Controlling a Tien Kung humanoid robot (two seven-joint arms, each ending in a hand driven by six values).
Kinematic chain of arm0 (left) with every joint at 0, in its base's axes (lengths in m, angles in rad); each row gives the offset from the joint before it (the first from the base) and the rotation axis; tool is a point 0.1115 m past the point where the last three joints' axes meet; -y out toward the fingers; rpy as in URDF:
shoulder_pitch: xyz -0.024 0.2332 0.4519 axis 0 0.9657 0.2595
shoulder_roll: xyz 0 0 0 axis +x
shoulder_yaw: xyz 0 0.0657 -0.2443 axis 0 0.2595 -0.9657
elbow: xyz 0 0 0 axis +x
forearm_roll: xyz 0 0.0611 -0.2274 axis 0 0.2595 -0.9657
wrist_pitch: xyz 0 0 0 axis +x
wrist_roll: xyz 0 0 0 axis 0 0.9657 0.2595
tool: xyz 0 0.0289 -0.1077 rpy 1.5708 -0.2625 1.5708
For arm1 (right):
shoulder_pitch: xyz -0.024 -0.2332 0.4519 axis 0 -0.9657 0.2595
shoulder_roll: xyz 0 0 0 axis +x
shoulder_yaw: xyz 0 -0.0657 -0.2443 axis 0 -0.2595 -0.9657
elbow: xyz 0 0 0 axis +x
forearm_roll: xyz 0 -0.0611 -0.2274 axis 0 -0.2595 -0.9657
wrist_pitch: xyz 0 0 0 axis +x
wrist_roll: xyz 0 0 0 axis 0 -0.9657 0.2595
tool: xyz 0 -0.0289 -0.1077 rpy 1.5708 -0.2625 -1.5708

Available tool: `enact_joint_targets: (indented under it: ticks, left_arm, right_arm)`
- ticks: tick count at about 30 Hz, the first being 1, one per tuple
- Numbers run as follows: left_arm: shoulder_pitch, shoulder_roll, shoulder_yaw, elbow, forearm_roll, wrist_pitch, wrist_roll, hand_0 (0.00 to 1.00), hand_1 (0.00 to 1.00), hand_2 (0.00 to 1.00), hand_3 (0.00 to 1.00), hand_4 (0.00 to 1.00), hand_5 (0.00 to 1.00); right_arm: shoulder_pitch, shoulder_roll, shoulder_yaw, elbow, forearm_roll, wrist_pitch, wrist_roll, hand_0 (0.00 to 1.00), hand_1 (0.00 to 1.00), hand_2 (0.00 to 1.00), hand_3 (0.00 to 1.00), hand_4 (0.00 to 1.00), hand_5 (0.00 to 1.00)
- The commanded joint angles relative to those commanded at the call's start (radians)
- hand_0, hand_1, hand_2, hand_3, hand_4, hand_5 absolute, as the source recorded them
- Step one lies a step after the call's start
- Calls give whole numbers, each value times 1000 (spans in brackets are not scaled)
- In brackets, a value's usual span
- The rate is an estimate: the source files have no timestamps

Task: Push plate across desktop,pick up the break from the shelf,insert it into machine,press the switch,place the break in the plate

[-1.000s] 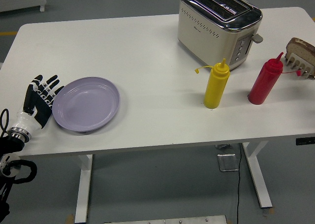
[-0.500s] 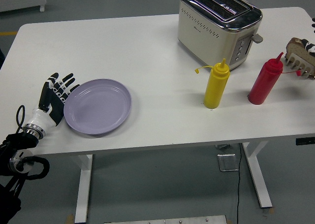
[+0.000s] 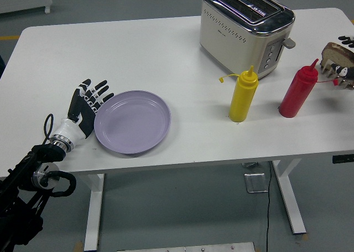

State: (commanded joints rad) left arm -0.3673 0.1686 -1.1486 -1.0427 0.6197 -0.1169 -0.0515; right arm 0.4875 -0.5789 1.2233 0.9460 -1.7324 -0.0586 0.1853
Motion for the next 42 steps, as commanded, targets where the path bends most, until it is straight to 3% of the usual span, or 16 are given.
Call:
enact_joint_targets:
  ticks: [3, 4, 9, 10, 15, 16, 21, 22, 27, 28, 33, 34, 42]
  left_arm:
    - [-8, -11, 10, 4, -3, 1, 0, 864, 922, 980, 858, 610, 998]
    - [-10, -14, 13, 6, -4, 1, 0, 865, 922, 980, 858, 611, 998]
    - [-18, -28, 28, 9, -10, 2, -1, 865, 922, 980, 858, 611, 998]
    - [-20, -30, 32, 10, -11, 2, -2, 865, 921, 980, 859, 611, 998]
    - [-26, -40, 45, 11, -15, 2, -2, 865, 921, 980, 859, 611, 998]
    - [-28, -42, 47, 11, -17, 2, -2, 865, 920, 980, 859, 611, 998]
    - [-34, -52, 57, 13, -22, 4, -4, 865, 920, 980, 859, 611, 998]
    - [-36, -55, 58, 14, -23, 5, -4, 865, 920, 980, 859, 613, 998]
    - [-46, -67, 63, 18, -29, 8, -6, 865, 920, 980, 859, 613, 998]
    - [-49, -69, 65, 19, -30, 8, -7, 865, 920, 980, 860, 613, 998]
    - [-60, -79, 72, 21, -34, 10, -8, 865, 920, 980, 860, 613, 998]
    - [-62, -80, 73, 22, -35, 11, -8, 865, 920, 980, 859, 613, 998]
    - [-66, -77, 49, 6, -32, 25, -17, 865, 920, 980, 859, 613, 998]
  right_arm:
    - [11, 5, -14, -21, -12, -28, -7, 902, 845, 847, 869, 721, 193]
    - [15, 6, -19, -27, -14, -38, -9, 770, 757, 785, 820, 705, 186]
    - [31, 10, -43, -56, -23, -82, -21, 770, 757, 785, 820, 705, 186]
    - [34, 11, -47, -62, -25, -90, -23, 652, 668, 697, 750, 681, 167]
    - [48, 14, -66, -82, -36, -108, -32, 652, 668, 697, 750, 681, 167]
    - [51, 15, -69, -86, -37, -110, -33, 481, 549, 588, 649, 641, 141]
    - [58, 16, -87, -96, -38, -129, -34, 481, 549, 588, 649, 641, 141]
    - [59, 16, -90, -98, -39, -135, -34, 388, 470, 525, 564, 535, 76]
    - [67, 16, -108, -105, -37, -160, -27, 388, 470, 525, 564, 535, 76]
    - [68, 16, -111, -106, -36, -167, -24, 346, 441, 505, 538, 405, 19]
    - [72, 17, -117, -110, -31, -188, -12, 346, 441, 505, 538, 405, 19]
    - [73, 17, -118, -112, -32, -190, -10, 368, 415, 486, 519, 338, 2]
    - [74, 12, -118, -99, -18, -223, 15, 374, 413, 481, 514, 311, 2]
